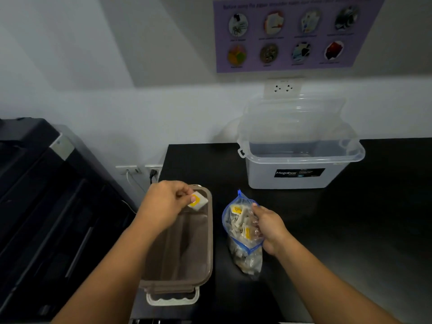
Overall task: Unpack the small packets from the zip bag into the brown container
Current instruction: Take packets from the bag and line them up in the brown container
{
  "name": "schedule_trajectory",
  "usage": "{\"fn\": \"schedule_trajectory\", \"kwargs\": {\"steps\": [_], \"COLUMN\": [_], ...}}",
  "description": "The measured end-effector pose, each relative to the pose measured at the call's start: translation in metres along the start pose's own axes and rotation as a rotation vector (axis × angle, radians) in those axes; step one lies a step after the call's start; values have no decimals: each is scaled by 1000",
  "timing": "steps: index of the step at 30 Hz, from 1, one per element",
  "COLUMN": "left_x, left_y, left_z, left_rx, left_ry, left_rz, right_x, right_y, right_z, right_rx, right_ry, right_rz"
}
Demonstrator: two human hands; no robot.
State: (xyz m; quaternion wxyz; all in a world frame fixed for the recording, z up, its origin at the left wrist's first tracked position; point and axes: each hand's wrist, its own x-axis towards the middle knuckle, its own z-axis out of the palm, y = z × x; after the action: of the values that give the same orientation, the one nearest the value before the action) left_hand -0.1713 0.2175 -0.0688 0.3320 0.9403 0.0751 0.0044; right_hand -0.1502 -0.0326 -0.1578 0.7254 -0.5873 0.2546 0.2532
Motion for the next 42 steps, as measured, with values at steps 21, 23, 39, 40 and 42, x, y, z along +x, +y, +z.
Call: {"fn": "schedule_trajectory", "kwargs": {"steps": [21,23,39,40,42], "left_x": [35,34,2,3,8], "left_y": [-36,-36,40,47,56], "left_z": [75,75,49,55,71], "left_rx": [585,582,69,99,218], "left_ry": [-265,-241,77,11,-140], "left_rz": [37,42,320,363,423], "right_x": [-8,-11,-6,-6,-5], "right_y": [11,10,14,13,13], "right_z": [0,0,-10,-11,-13], "right_rx": [1,6,-50,-59,-70], "right_ry": [59,65,38,32,22], "right_rz": [20,32,-13,-26,-39]}}
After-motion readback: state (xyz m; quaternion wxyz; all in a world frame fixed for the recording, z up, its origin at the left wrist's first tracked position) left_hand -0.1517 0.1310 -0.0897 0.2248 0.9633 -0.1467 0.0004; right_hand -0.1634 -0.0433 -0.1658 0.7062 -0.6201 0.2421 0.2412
